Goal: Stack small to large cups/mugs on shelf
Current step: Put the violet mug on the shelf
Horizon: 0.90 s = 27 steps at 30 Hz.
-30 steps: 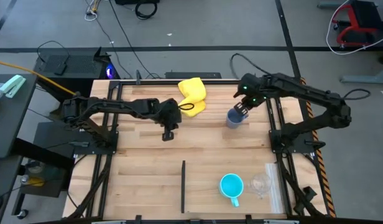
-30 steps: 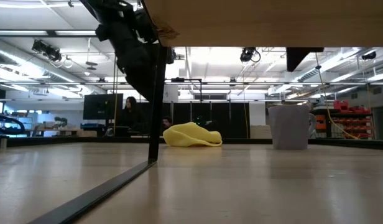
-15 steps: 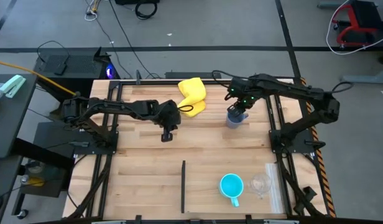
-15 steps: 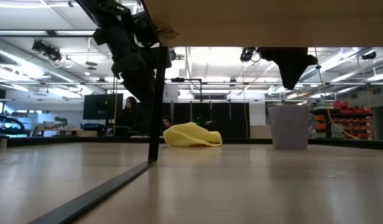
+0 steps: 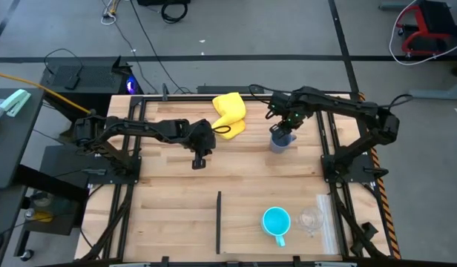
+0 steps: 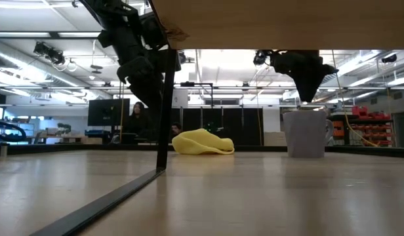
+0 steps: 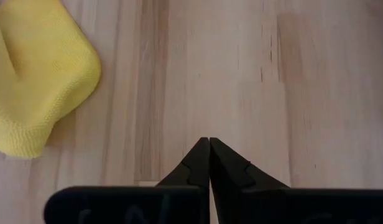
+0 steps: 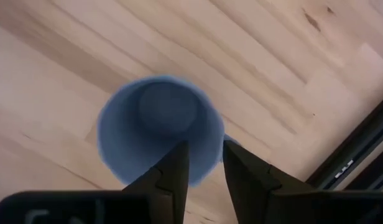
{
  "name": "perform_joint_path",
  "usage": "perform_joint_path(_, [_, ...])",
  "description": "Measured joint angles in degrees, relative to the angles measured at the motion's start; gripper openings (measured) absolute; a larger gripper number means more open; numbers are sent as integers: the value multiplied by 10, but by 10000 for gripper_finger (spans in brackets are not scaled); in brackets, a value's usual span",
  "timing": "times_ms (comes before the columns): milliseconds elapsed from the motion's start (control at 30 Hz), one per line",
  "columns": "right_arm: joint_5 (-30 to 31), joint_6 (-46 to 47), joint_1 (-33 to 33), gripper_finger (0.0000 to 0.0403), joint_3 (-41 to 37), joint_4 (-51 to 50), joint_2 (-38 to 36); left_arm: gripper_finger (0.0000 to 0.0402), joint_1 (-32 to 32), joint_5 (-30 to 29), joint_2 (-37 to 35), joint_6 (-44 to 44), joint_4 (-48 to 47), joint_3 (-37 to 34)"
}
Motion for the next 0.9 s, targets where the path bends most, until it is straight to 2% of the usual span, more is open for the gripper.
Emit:
perform_joint_path(300, [-2, 2, -1, 105, -71, 24, -2, 28, 5, 0, 1, 4, 16, -27])
perform_joint_path(700, [-2, 14, -1, 105, -74, 60, -3, 11, 8, 0, 1, 4, 29, -27])
perform_joint_path(900, [0, 36, -1, 105, -74, 67, -3, 19, 7, 0, 1, 0, 30, -27])
